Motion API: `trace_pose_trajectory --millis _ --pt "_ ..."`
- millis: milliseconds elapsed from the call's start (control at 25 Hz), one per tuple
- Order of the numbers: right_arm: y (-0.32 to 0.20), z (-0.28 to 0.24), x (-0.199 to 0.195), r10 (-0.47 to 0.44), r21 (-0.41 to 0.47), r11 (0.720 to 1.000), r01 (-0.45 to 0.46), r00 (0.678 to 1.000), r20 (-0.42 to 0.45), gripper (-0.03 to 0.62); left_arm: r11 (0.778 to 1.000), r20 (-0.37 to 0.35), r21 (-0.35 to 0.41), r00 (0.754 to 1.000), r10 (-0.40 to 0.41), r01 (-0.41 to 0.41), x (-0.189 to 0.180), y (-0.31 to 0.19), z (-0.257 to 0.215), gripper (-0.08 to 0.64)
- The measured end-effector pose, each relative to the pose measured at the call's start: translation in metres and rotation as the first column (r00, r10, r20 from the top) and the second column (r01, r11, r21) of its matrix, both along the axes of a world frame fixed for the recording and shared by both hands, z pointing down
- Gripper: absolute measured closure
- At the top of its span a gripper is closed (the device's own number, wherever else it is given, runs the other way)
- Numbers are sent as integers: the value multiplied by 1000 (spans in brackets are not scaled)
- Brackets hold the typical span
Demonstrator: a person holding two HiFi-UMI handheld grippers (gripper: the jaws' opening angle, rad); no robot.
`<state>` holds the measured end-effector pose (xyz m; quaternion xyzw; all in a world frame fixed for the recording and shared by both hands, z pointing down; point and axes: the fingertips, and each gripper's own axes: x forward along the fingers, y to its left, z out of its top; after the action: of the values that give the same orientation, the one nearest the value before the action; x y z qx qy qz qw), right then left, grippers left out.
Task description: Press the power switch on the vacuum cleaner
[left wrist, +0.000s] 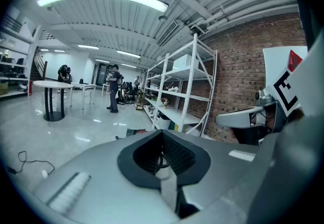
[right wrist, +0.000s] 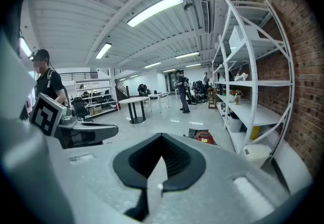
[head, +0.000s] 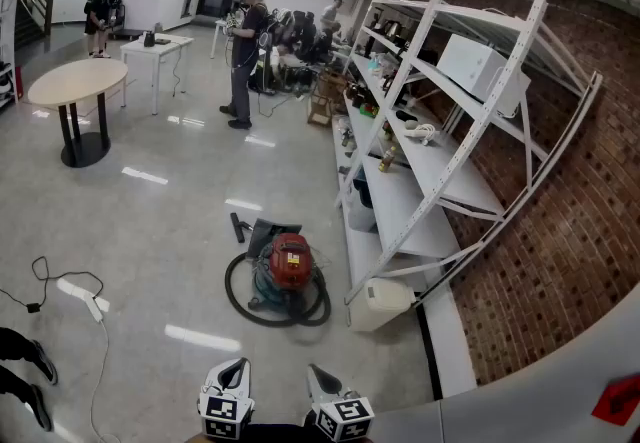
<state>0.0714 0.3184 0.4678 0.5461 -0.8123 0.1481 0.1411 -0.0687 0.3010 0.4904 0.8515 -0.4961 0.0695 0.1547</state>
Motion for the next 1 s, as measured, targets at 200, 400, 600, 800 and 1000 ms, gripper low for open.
trace_pose_trajectory --millis 200,400,600,800,1000 --pt "2 -2 -12 -7 4 1000 7 1000 28 603 1000 -22 -19 1000 -2 2 -7 2 -3 543" --pt "4 -3 -20 -21 -6 1000 21 998 54 601 1000 -31 -22 999 9 -10 -10 6 -4 543" --pt "4 -2 -24 -12 -26 1000 14 997 79 600 999 -40 -47 999 -10 8 -17 9 2 543" --pt "3 -6 -24 -1 -20 1000 3 997 74 600 998 -54 -59 999 -2 -1 -16 12 3 543" --pt "0 -6 -22 3 -26 1000 -1 998 67 600 999 -46 -38 999 -7 5 -16 5 2 543"
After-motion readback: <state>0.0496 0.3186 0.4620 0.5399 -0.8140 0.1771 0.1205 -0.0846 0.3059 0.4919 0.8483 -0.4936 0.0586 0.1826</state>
